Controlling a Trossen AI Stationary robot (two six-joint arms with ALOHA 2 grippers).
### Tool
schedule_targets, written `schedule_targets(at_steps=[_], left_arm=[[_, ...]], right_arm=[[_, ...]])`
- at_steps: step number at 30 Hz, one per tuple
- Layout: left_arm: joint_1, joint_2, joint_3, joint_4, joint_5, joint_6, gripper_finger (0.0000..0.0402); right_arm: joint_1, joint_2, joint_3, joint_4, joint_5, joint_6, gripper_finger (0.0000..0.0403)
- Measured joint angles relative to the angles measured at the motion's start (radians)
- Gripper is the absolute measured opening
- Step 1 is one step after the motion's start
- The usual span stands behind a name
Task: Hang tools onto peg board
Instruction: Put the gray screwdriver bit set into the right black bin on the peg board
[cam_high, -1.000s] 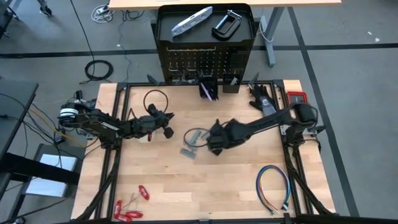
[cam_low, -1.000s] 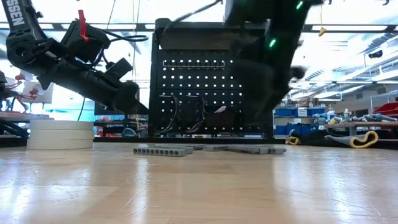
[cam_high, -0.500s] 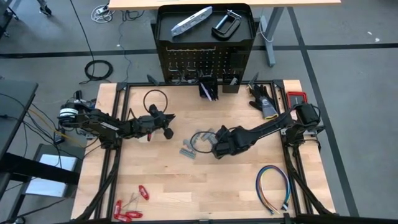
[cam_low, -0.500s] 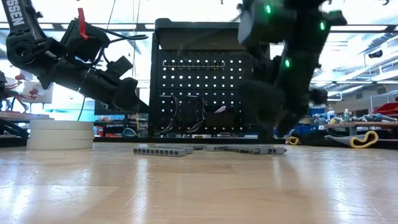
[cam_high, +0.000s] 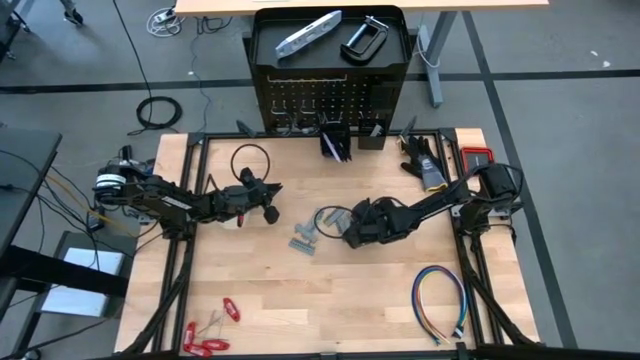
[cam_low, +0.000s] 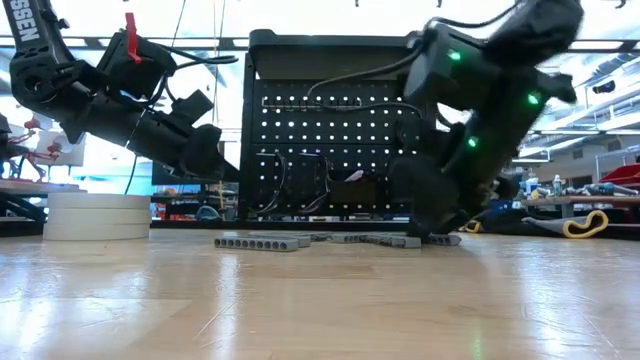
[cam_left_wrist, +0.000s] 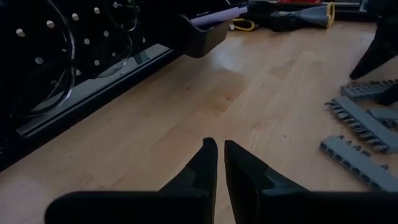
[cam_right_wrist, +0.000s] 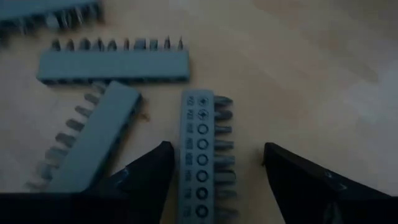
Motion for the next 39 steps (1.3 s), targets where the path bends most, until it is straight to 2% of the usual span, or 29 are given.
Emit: schedule_targets(at_steps=[6,11,18,27,39], left_arm=[[0.000,0.000,0.000,-0.001,0.018,-0.026,0.0035],[0.000,0.000,0.000,-0.001,0.037,-0.028,0.0035],[0.001,0.000,0.000,0.004,0.021,-0.024,0.0035],[0.002,0.000,0.000,0.027,0.013,-0.022,0.0035],[0.002,0.000,0.000,0.027,0.013,-0.022,0.0035]], right_arm=[[0.012,0.000,-0.226,0.459,0.114,-0.064,0.0254],[0.015,0.005,-0.360,0.750,0.149,-0.232,0.0254],[-0.001,0.011,-0.390,0.794,0.137,-0.245,0.0244],[0.010,0.089,-0.390,0.893,0.194,-0.256,0.0215],[-0.002,0.062,-0.383,0.889,0.195,-0.286,0.0133]])
